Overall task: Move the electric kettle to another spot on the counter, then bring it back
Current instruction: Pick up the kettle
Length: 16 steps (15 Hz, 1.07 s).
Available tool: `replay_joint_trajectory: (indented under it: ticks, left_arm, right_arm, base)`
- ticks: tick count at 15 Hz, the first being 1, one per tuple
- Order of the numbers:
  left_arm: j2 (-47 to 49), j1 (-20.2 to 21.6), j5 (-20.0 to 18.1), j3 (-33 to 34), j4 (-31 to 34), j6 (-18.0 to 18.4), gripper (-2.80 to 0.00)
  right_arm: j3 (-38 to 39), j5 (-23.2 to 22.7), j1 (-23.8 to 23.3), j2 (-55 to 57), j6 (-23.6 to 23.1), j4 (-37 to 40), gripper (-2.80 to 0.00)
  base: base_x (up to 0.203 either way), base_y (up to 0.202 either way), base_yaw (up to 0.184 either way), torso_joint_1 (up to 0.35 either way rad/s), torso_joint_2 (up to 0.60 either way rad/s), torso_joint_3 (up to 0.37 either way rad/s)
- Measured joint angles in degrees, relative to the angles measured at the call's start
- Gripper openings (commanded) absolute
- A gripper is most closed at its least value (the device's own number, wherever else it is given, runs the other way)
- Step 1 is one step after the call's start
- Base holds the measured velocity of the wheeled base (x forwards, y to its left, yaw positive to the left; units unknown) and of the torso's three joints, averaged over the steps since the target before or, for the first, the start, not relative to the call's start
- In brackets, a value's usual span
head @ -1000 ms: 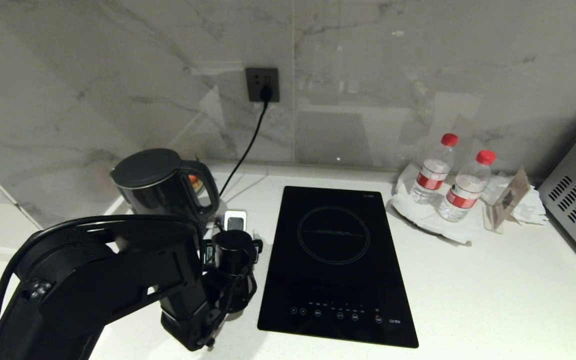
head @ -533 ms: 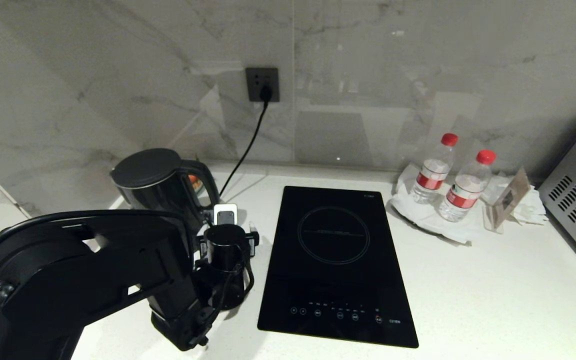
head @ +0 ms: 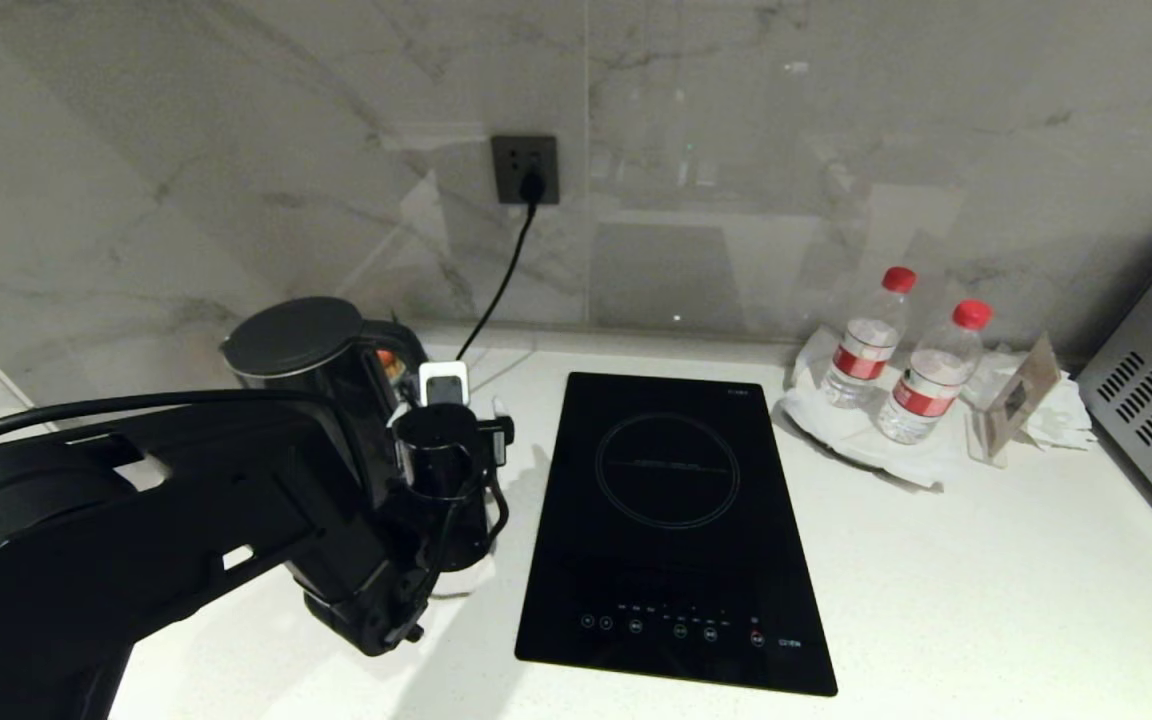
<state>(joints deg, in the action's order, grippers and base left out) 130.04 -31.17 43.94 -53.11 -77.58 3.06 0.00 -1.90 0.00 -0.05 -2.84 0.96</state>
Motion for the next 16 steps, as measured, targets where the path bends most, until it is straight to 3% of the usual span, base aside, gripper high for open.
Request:
replay_joint_trajectory:
  ticks: [16]
  left_arm:
    - [1.5,3.9,-0.8,-15.2,11.4,0.6,0.00]
  right_arm:
    - [0.0,0.0,0.0,0.0,0.0,0.0,-2.80]
  base:
    - [0.000,0.000,0.000,0.000,0.00,0.000]
